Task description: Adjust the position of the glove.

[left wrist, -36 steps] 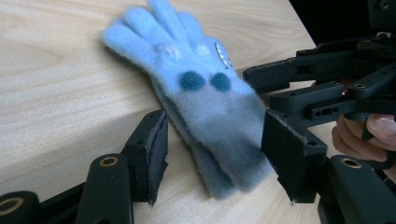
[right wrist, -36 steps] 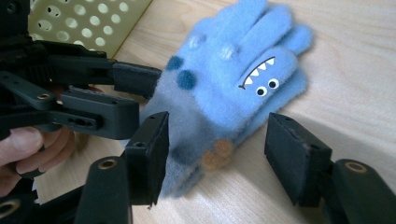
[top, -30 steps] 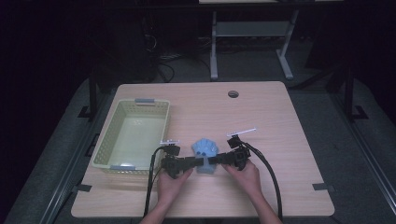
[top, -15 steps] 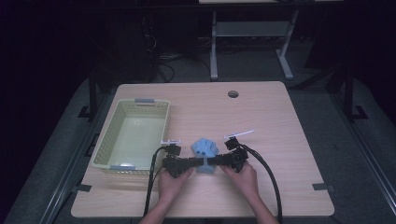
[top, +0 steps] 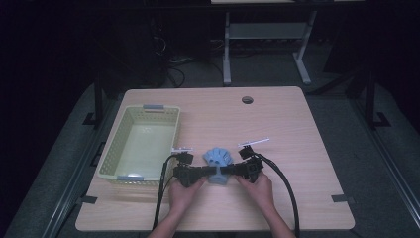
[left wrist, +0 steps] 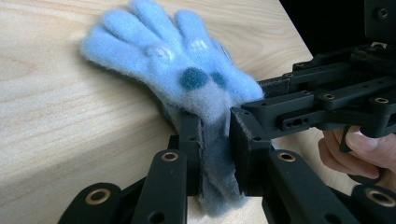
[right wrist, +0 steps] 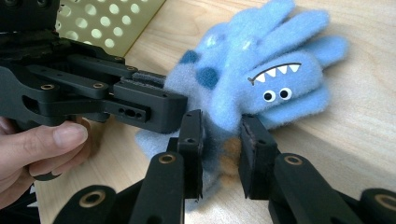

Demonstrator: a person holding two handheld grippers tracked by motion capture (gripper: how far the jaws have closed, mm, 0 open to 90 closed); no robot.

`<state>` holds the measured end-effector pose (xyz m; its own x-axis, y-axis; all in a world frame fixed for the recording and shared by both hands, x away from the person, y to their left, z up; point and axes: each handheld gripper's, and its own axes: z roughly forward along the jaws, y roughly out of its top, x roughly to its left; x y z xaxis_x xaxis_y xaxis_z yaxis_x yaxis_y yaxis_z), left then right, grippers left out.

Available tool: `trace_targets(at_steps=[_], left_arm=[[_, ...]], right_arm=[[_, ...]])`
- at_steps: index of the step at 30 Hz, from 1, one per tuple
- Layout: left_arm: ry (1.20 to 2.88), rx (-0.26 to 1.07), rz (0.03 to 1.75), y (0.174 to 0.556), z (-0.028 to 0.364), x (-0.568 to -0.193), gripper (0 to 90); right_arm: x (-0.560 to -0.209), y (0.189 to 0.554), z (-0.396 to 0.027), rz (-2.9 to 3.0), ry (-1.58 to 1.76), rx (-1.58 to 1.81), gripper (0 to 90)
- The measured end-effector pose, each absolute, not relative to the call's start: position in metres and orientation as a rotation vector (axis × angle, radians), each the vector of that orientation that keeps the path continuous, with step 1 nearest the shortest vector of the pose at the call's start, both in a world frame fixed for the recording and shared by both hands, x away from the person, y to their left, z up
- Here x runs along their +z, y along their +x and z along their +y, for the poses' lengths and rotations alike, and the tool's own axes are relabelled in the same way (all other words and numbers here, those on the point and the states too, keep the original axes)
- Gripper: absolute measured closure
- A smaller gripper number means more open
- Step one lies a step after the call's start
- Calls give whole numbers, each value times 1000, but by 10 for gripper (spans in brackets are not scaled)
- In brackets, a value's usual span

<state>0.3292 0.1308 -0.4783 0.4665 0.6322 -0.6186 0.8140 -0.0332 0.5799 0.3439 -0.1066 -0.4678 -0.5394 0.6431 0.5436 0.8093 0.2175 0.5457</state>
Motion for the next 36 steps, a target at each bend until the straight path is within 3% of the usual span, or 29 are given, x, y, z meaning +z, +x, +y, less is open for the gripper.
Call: trace_targets(at_steps=[9, 10, 12, 16, 21, 27, 36], left_arm=[[1734, -252, 1246, 330, 131, -479, 766], [1734, -254, 1250, 330, 131, -479, 758], [1737, -260, 1255, 330, 132, -480, 722], [1711, -286, 1286, 330, 133, -483, 638], [1672, -329, 1299, 329, 136, -488, 652], [1690, -331, 1296, 331, 134, -485, 769], [1698, -312, 1261, 328, 130, -475, 789]], right_arm=[[-468, 344, -108, -2270, -1387, -1223, 756], [-469, 344, -109, -2253, -1396, -1232, 742], [-475, 345, -113, -2194, -1419, -1231, 616], [-479, 345, -118, -2131, -1433, -1228, 606], [-480, 344, -115, -2127, -1437, -1226, 645], [-479, 343, -114, -2114, -1423, -1254, 770], [-470, 341, -118, -2119, -1404, -1275, 796]])
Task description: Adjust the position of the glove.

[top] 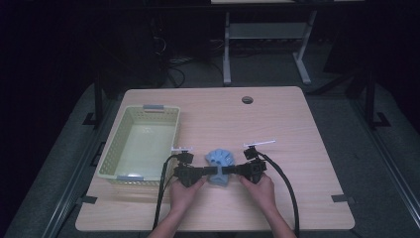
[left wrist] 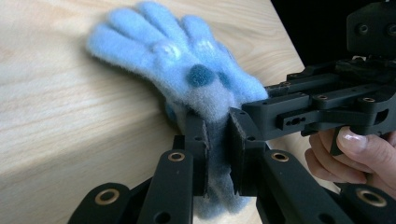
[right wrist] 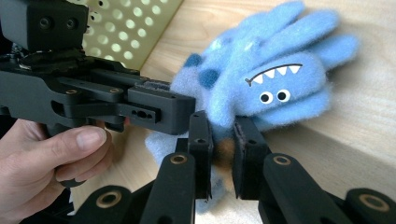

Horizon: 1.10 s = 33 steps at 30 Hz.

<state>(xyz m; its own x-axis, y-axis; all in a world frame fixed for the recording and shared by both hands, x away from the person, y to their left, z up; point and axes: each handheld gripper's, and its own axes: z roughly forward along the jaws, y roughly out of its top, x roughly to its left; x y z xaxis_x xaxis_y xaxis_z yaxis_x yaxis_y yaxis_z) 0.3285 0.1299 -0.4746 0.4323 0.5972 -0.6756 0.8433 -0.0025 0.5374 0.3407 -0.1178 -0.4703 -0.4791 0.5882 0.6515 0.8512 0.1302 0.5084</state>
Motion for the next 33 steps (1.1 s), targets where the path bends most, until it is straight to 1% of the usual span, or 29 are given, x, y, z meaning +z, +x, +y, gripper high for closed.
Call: trace_targets(at_steps=[4, 9, 18, 33], left_arm=[[1697, -306, 1232, 326, 130, -466, 785], [1713, -267, 1167, 324, 130, -442, 781], [1718, -238, 1118, 322, 135, -415, 780], [1714, -210, 1094, 328, 166, -383, 773]], right_arm=[[-462, 339, -120, -2113, -1394, -1304, 797], [-445, 334, -126, -2075, -1376, -1382, 796], [-421, 332, -124, -2081, -1341, -1441, 795], [-390, 341, -98, -2111, -1261, -1497, 791]])
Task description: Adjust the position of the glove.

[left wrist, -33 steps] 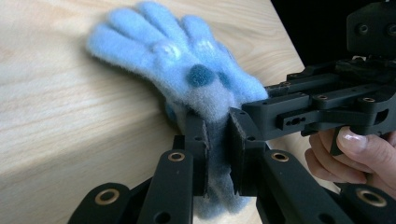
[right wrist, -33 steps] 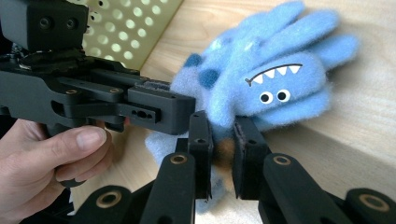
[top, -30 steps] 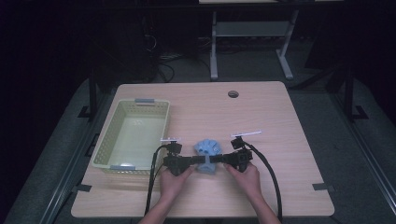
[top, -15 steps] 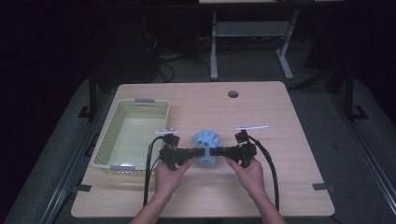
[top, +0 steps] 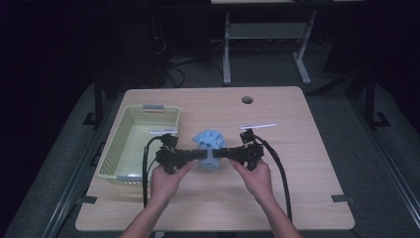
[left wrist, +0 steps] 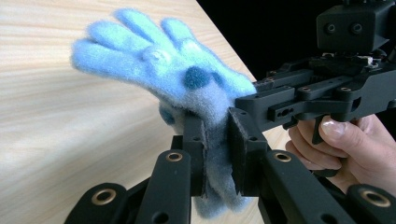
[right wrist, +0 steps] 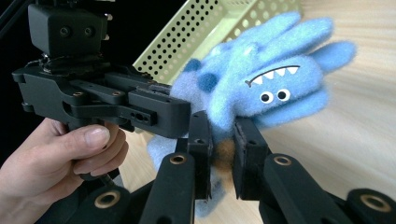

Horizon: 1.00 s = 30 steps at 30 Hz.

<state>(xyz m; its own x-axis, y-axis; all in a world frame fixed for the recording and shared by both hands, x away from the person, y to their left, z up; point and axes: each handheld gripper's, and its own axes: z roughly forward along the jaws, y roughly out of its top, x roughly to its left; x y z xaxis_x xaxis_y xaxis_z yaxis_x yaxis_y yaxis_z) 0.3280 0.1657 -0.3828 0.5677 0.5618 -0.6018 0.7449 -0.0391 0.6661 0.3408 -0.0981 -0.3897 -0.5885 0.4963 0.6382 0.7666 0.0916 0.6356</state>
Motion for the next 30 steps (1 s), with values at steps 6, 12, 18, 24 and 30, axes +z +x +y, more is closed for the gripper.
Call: trace_targets(at_steps=[6, 12, 18, 24, 30], left_arm=[[1703, -210, 1096, 333, 180, -373, 773], [1701, -196, 1098, 337, 197, -363, 773], [1694, -192, 1112, 340, 212, -358, 774], [1678, -194, 1135, 343, 232, -356, 775], [1659, -191, 1154, 343, 249, -356, 775]], right_arm=[[-380, 348, -85, -2115, -1234, -1507, 791], [-371, 355, -68, -2115, -1205, -1514, 790], [-366, 361, -53, -2116, -1186, -1506, 790], [-363, 368, -34, -2124, -1163, -1493, 789], [-362, 374, -15, -2138, -1139, -1479, 788]])
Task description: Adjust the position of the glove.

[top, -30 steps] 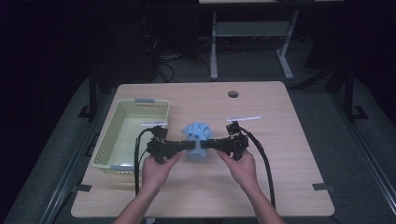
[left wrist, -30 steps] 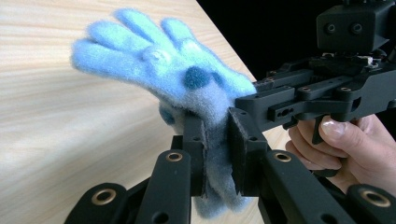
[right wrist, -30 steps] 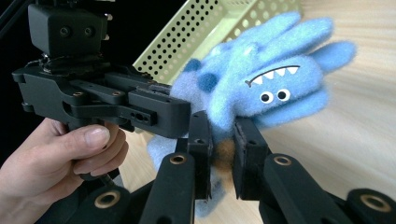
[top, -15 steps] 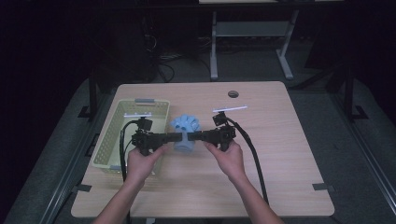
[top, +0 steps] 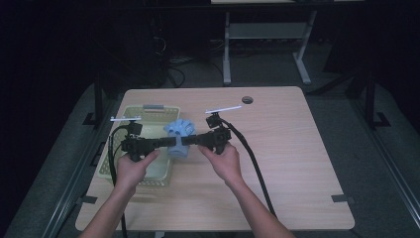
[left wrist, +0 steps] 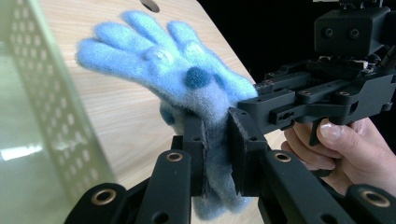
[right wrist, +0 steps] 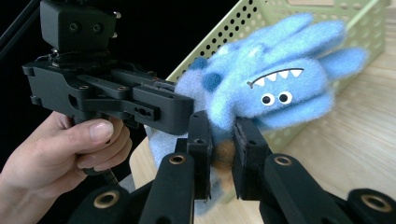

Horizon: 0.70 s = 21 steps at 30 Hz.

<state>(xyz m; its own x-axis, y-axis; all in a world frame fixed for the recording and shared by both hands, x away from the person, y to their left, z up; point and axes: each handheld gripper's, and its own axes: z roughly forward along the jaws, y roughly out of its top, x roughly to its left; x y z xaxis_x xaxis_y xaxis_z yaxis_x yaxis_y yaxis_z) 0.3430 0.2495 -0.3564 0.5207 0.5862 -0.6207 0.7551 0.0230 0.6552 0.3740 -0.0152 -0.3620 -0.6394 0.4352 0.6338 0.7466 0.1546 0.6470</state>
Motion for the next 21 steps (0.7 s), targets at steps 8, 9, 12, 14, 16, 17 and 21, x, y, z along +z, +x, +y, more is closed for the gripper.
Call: trace_targets(at_steps=[8, 9, 12, 14, 16, 17, 21], left_arm=[[1631, -192, 1173, 343, 273, -359, 777], [1634, -192, 1176, 343, 276, -359, 777], [1633, -193, 1187, 343, 284, -360, 778], [1631, -192, 1193, 343, 288, -362, 779], [1626, -196, 1205, 343, 292, -362, 780], [1626, -195, 1211, 343, 293, -363, 780], [1638, -193, 1220, 344, 299, -366, 781]], right_arm=[[-362, 378, 8, -2137, -1118, -1476, 787], [-362, 379, 11, -2130, -1119, -1468, 787], [-364, 380, 19, -2127, -1113, -1463, 787], [-366, 382, 25, -2137, -1106, -1461, 786], [-367, 382, 28, -2131, -1102, -1459, 785], [-368, 382, 30, -2128, -1098, -1461, 785], [-375, 384, 39, -2113, -1102, -1447, 784]])
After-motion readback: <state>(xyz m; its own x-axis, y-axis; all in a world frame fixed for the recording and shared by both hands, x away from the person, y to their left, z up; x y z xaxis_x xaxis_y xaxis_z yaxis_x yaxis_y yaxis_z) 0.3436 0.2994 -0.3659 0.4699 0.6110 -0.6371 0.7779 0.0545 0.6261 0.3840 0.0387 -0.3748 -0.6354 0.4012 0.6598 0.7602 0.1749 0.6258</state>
